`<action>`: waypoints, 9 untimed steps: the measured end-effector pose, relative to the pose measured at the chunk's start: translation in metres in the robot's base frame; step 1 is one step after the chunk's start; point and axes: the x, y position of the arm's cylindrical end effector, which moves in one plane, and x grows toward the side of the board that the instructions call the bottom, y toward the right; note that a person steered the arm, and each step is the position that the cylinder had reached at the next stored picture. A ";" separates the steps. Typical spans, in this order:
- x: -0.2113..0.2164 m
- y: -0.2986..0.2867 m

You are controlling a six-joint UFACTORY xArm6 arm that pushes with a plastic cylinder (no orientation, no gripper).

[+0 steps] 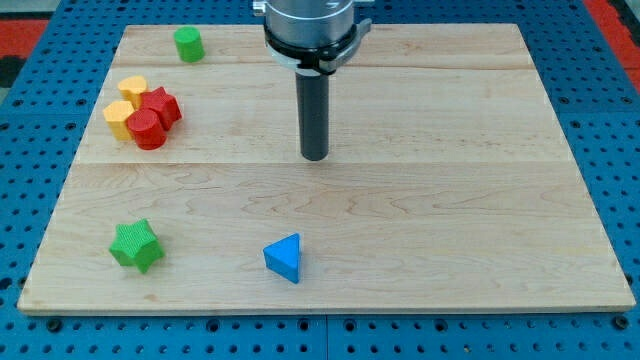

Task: Push the green star close left to the blue triangle

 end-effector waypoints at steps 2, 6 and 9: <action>0.000 0.029; 0.049 -0.122; 0.139 -0.301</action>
